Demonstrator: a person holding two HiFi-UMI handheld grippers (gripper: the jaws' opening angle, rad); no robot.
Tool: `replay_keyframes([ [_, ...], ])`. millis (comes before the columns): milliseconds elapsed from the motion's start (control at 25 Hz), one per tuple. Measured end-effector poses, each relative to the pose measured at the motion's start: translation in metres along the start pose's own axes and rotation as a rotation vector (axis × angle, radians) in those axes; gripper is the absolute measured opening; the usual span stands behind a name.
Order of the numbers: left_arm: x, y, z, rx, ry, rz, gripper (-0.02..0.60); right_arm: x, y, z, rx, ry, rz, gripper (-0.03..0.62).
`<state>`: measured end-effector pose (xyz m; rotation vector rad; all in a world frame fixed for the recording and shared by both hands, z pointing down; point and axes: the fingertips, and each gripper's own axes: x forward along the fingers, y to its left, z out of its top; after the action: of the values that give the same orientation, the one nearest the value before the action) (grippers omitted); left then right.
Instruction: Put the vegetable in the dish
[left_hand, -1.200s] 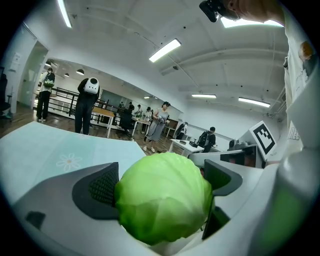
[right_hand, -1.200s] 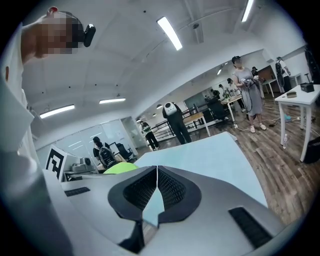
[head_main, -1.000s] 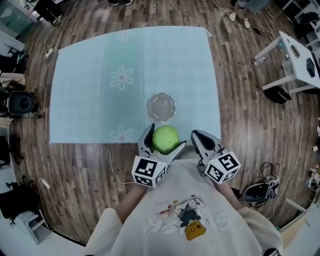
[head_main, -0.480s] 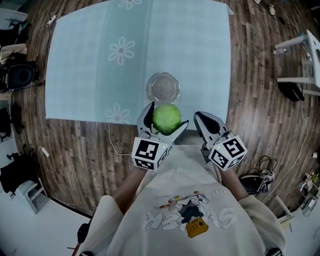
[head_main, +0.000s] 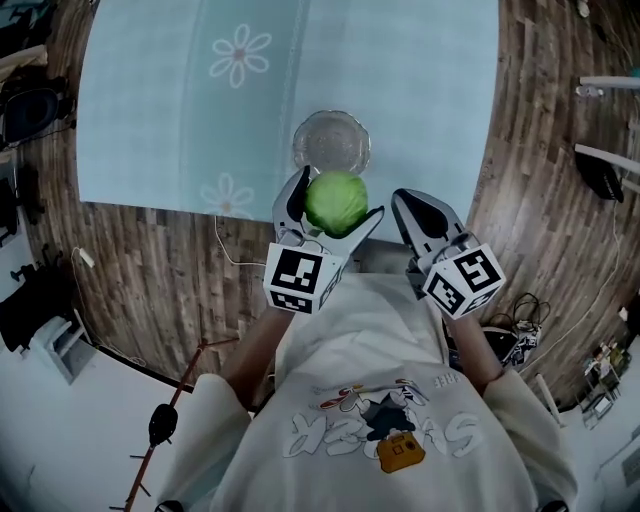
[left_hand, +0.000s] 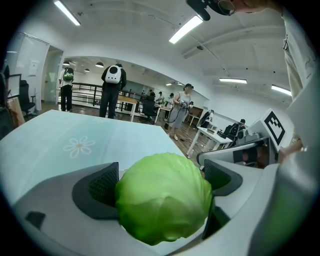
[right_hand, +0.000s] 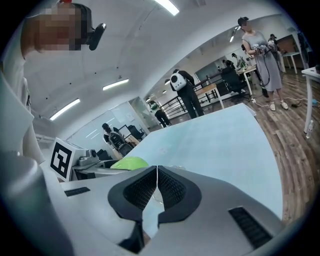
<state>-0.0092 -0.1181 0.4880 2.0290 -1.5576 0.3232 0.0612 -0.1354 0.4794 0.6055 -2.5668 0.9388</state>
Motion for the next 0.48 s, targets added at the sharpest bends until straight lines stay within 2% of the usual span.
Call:
replay_keyframes([
  [480,0.037,0.028,-0.028,0.004,0.055,0.001,0.543,0.029,-0.022,-0.015,0.037,0.054,-0.001,0.026],
])
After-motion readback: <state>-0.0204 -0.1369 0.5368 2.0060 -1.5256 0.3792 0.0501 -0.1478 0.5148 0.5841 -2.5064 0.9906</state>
